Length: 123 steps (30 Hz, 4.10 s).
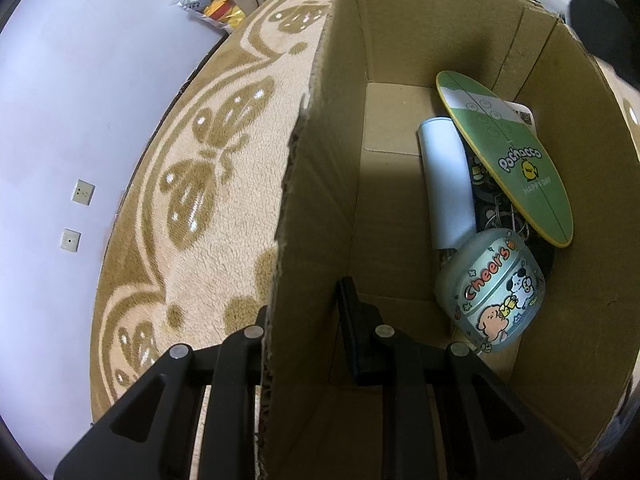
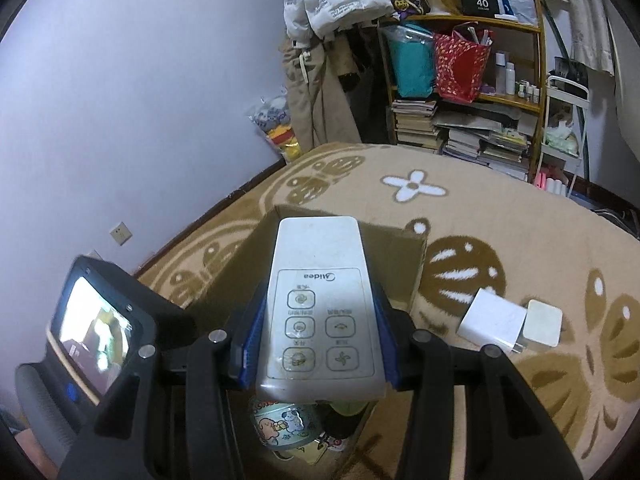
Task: Organize rigid objects
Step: 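Lift the white remote with the right gripper and carry it over the box, then lower the white remote onto the yellow lid and open the right gripper, then move the right gripper back and close it on the white charger, then lift the white charger with the right gripper and carry it over the box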
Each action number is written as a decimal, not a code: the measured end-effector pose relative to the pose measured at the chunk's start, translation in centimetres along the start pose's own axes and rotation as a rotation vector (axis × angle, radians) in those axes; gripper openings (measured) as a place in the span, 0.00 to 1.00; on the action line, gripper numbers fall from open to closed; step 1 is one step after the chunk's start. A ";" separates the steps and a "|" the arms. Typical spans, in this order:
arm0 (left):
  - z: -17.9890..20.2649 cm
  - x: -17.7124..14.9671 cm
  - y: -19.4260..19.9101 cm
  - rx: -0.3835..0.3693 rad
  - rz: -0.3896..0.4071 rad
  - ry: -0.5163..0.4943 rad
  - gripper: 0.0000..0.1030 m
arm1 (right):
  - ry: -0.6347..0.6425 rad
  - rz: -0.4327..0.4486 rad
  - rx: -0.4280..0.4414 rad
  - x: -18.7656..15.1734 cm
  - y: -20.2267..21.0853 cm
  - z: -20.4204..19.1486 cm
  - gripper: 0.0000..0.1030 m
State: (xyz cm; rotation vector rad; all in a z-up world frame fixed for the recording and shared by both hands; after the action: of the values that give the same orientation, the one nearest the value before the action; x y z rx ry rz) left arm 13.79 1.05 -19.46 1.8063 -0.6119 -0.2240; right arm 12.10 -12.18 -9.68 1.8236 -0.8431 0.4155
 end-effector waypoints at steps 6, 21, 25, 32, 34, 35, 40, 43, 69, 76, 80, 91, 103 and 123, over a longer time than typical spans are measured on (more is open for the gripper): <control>-0.1 0.0 -0.1 -0.002 -0.001 0.003 0.20 | -0.007 -0.012 -0.023 -0.2 -0.7 0.7 0.50; -0.2 0.1 -0.3 -0.008 -0.002 0.006 0.20 | 0.009 0.002 -0.045 0.0 -0.4 0.9 0.50; -0.2 0.1 -0.4 -0.011 -0.001 0.009 0.20 | 0.015 0.052 -0.063 1.3 0.7 1.2 0.67; -0.3 0.0 -0.3 -0.012 -0.001 0.010 0.20 | -0.079 0.131 -0.134 4.1 2.1 5.3 0.89; -0.3 0.0 -0.3 -0.012 -0.001 0.011 0.20 | -0.108 0.133 -0.162 4.9 1.9 6.9 0.90; -0.3 0.0 -0.3 -0.012 -0.001 0.011 0.20 | -0.124 0.136 -0.181 5.2 1.7 8.0 0.90; -0.3 0.0 -0.3 -0.010 -0.002 0.010 0.20 | -0.205 0.137 -0.244 6.0 0.9 12.5 0.90; -0.2 0.0 -0.3 -0.008 -0.003 0.007 0.20 | -0.272 0.115 -0.274 5.9 -0.1 15.1 0.90; -0.4 0.0 -0.3 -0.020 -0.003 0.013 0.20 | -0.480 -0.016 -0.376 2.3 -4.5 24.5 0.82; -0.5 -0.1 -0.4 -0.022 -0.004 0.015 0.20 | -0.485 -0.021 -0.389 2.0 -4.7 24.5 0.82; -0.5 -0.1 -0.4 -0.027 -0.004 0.019 0.20 | -0.468 -0.038 -0.394 1.9 -4.9 24.0 0.82; -0.5 -0.1 -0.4 -0.023 -0.005 0.016 0.20 | -0.362 -0.057 -0.511 1.4 -5.2 23.3 0.69; -0.4 -0.1 -0.3 -0.022 -0.005 0.013 0.20 | -0.293 0.041 -0.439 3.7 -2.2 19.3 0.69; -0.5 -0.1 -0.3 -0.025 -0.004 0.016 0.20 | -0.098 0.106 -0.086 4.1 0.5 4.8 0.69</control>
State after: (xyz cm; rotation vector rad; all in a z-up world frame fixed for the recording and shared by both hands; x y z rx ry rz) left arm 14.02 1.53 -19.59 1.7843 -0.5915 -0.2183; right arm 14.12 -18.11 -8.73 1.7366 -1.0131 0.3539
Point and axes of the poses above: each gripper's, at about its wrist camera, not at the fingertips, and y roughly against the way its jaws point, z to its right, x to its top, the point moved 5 cm from there along -y, roughly the way its jaws point, and after that the axes turned 14 degrees about -y, right-handed, at the moved point
